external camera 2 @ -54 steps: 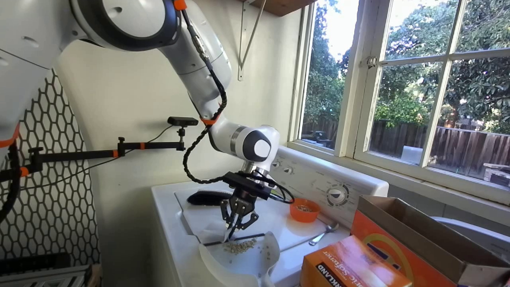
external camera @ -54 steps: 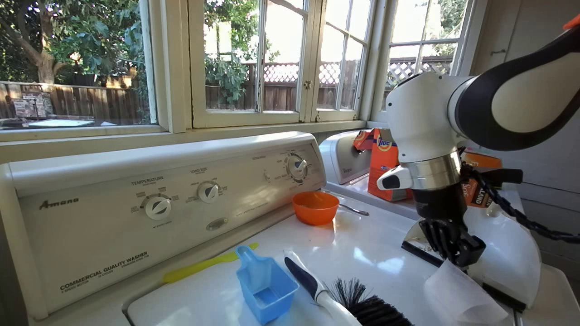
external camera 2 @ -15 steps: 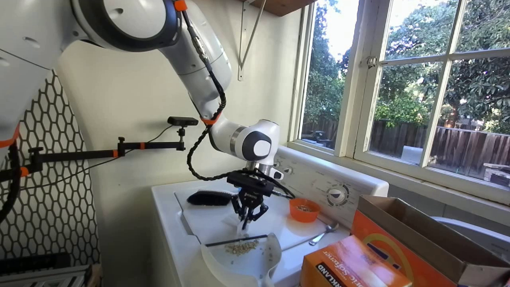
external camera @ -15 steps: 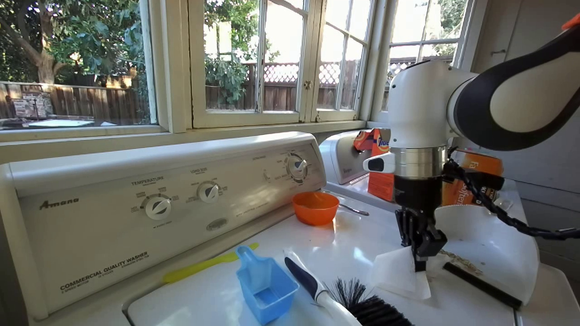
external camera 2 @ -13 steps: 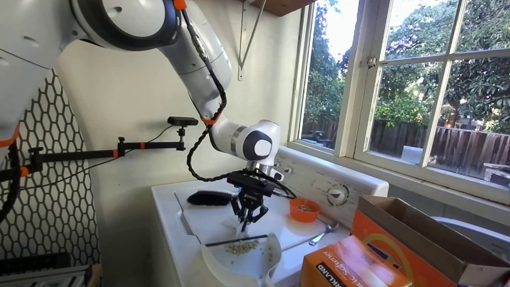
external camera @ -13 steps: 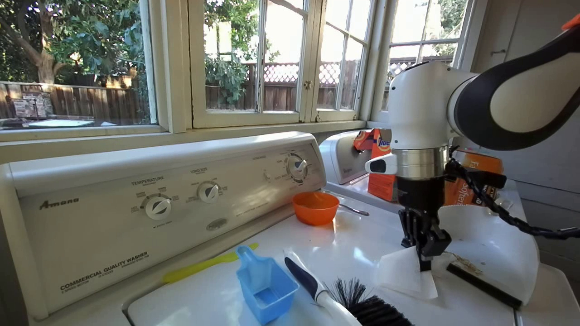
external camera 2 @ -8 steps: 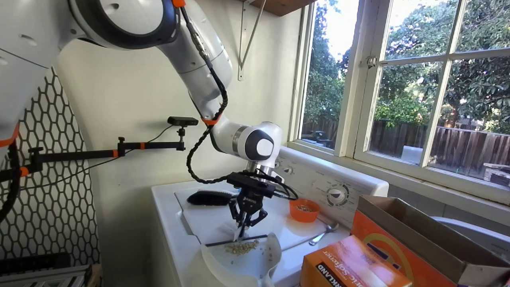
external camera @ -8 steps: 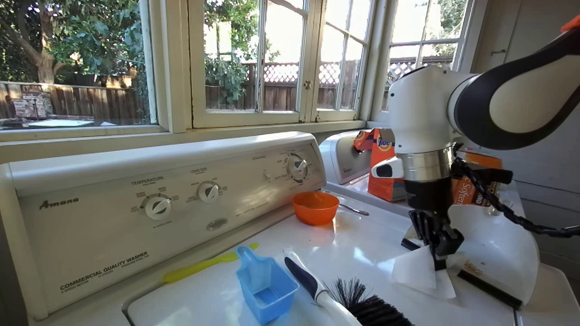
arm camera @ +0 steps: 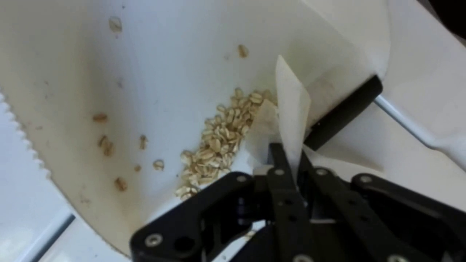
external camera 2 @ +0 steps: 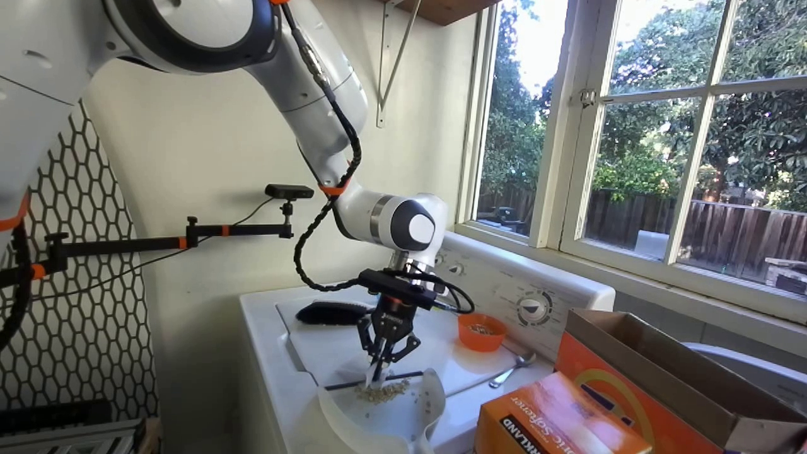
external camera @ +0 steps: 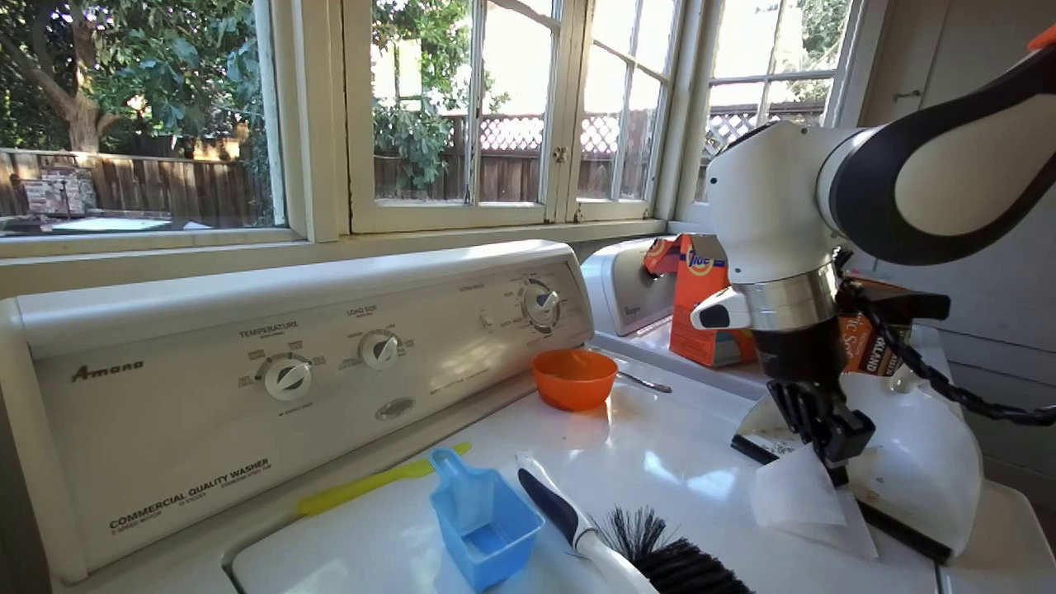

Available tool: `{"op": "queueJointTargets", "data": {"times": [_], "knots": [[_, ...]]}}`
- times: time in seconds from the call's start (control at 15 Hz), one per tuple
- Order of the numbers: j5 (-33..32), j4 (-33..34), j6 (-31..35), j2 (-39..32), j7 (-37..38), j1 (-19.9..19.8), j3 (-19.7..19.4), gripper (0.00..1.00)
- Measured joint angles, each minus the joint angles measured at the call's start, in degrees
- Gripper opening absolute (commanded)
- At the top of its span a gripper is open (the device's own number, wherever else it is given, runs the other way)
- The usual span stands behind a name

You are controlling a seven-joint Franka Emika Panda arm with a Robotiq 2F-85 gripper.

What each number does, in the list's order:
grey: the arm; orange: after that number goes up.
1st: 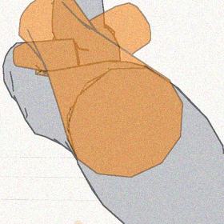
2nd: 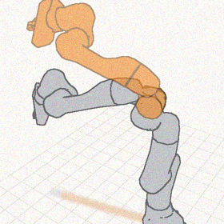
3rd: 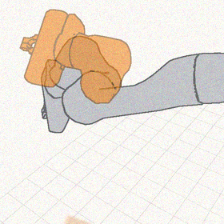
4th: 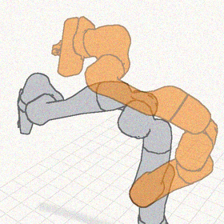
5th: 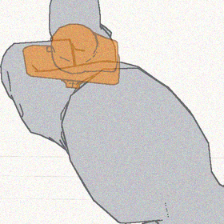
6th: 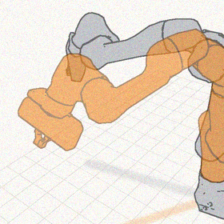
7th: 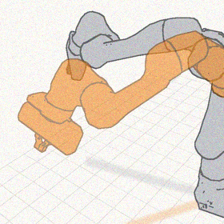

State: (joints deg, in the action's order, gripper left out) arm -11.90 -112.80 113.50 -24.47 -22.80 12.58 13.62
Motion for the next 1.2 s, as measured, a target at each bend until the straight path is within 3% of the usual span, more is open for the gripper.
{"op": "queueJointTargets", "data": {"times": [0.33,0.67,1.2], "knots": [[-0.9,0.1,-3.8,0.9,0.0,0.0,-0.1,0.03],[-0.5,0.5,-3.6,3.3,-0.1,-0.2,0.2,0.03],[6.8,1.0,2.8,3.3,-1.6,-0.3,1.6,0.03]]}}
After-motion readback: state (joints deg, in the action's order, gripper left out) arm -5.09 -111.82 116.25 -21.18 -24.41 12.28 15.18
